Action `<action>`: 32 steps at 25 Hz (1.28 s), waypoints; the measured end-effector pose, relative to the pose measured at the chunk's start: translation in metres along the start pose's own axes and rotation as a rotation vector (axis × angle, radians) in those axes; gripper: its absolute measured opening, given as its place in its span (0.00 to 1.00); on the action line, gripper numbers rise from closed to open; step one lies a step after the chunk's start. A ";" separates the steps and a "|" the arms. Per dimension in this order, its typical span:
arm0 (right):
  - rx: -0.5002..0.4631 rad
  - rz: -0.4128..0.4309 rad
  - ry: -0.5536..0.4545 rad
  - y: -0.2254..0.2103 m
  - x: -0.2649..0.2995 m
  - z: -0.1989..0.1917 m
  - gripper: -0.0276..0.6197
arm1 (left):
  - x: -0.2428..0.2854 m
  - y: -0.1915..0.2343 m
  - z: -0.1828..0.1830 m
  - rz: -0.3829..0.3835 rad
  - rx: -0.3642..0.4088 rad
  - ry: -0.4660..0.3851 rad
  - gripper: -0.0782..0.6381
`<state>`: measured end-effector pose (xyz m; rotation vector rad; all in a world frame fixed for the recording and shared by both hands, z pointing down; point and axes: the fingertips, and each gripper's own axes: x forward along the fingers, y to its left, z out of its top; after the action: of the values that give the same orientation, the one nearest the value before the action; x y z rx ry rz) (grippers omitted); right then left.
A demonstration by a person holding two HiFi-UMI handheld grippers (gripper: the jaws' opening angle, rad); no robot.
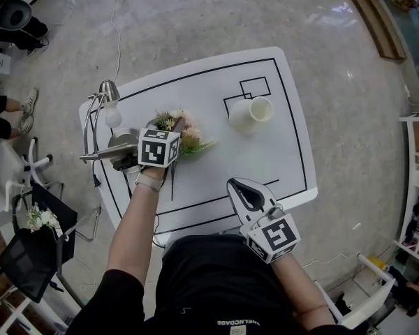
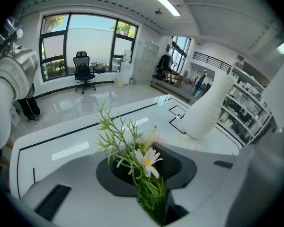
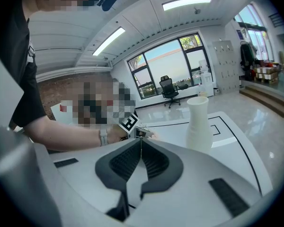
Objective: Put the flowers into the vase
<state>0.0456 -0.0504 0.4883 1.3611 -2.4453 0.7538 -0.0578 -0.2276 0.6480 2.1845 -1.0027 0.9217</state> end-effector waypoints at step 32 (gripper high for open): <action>-0.060 0.026 -0.111 -0.012 -0.045 0.018 0.06 | -0.192 -0.116 0.247 -0.005 0.141 -0.653 0.24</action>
<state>0.0799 -0.0331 0.4573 1.3864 -2.5535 0.6211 0.0290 -0.2582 0.3279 2.6780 -1.2413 0.2639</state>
